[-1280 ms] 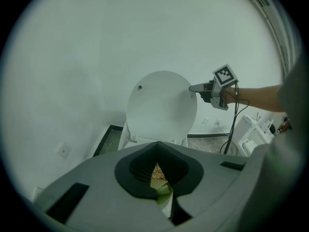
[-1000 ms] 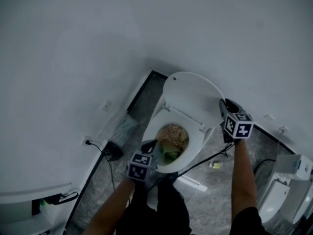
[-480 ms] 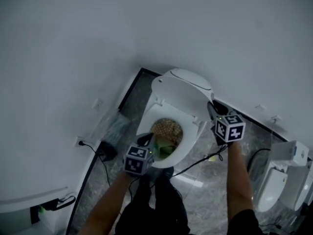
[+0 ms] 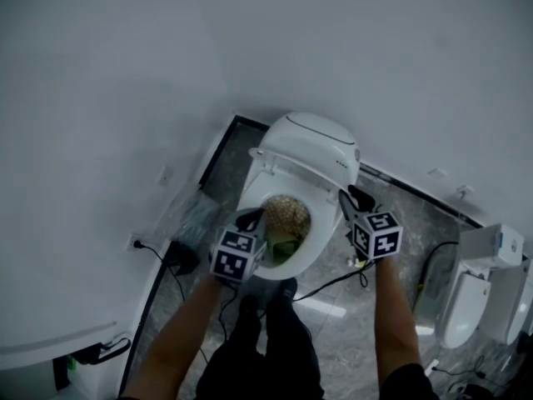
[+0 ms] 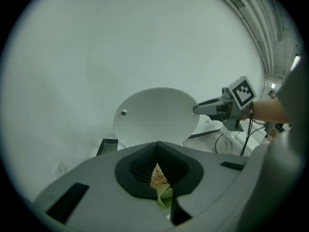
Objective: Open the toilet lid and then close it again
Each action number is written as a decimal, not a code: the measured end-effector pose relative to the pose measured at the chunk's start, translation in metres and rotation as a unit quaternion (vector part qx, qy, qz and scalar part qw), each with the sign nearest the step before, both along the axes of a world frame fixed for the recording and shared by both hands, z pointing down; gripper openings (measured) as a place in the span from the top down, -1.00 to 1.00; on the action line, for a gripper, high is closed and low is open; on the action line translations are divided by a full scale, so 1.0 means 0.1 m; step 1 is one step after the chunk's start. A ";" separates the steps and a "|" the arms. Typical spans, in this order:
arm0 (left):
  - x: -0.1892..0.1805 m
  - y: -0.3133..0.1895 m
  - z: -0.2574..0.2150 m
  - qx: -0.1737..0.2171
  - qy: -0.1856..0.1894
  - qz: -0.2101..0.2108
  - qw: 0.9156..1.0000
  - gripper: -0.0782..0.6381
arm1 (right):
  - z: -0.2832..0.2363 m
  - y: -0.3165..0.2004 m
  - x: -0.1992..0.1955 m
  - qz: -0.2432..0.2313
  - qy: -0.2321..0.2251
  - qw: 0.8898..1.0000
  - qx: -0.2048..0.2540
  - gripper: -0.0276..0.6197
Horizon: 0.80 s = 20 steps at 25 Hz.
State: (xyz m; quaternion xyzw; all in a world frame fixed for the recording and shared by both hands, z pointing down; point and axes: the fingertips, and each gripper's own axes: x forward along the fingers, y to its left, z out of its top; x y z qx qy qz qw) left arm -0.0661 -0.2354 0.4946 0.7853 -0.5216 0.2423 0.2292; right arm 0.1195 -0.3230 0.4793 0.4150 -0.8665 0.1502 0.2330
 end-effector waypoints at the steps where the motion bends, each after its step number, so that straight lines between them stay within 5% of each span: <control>1: 0.00 -0.01 -0.01 0.002 0.000 0.001 1.000 0.76 | 0.02 0.06 -0.02 -0.002 0.000 1.000 -0.001 0.57; 20: -0.01 0.17 0.23 -0.014 0.020 0.010 1.000 0.76 | 0.36 0.98 -0.33 -0.009 0.039 0.999 0.015 0.54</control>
